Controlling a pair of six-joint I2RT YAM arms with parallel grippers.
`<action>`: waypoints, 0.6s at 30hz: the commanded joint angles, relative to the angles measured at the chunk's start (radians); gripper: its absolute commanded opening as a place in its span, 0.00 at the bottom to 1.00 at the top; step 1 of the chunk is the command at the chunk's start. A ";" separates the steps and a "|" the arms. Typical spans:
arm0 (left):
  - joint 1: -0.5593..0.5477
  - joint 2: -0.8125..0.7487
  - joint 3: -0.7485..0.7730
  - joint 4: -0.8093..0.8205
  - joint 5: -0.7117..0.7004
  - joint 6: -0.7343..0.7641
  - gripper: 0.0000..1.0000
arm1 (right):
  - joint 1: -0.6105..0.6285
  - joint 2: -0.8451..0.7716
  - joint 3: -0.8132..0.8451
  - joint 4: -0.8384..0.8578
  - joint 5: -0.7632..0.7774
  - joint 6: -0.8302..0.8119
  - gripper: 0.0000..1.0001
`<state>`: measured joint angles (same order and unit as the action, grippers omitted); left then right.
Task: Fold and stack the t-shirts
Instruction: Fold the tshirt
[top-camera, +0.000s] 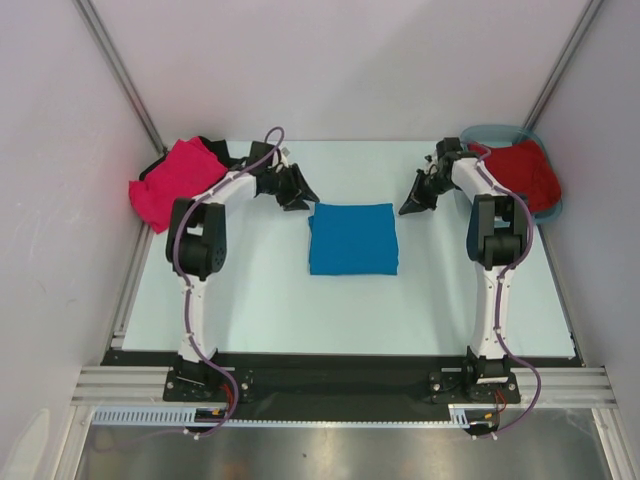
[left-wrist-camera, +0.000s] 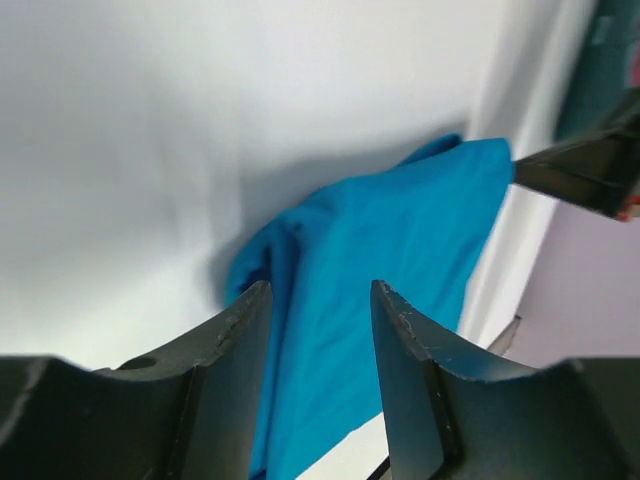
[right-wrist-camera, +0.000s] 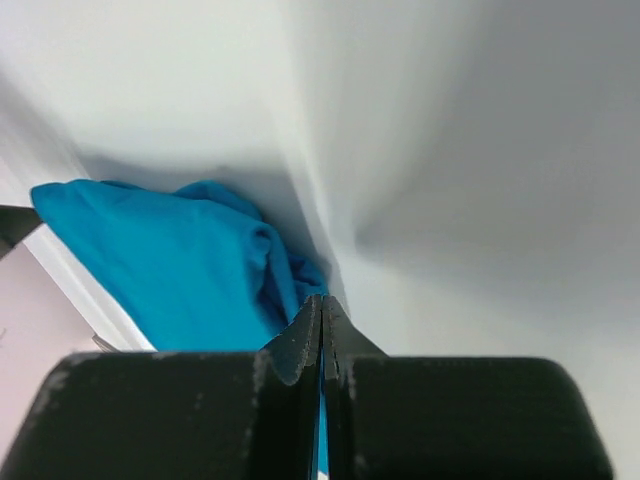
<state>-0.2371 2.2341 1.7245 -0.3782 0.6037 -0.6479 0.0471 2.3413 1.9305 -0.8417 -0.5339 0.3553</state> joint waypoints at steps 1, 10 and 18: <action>0.005 -0.088 0.000 -0.149 -0.101 0.059 0.50 | -0.007 -0.088 0.059 -0.022 0.008 -0.009 0.00; 0.016 -0.165 -0.192 -0.056 -0.110 -0.022 0.13 | -0.021 -0.112 0.061 -0.033 0.003 -0.016 0.00; 0.032 -0.168 -0.197 -0.033 -0.153 -0.042 0.00 | -0.023 -0.135 0.027 -0.027 -0.011 -0.026 0.00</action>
<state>-0.2161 2.1311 1.5330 -0.4469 0.4808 -0.6739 0.0277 2.2814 1.9594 -0.8623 -0.5320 0.3527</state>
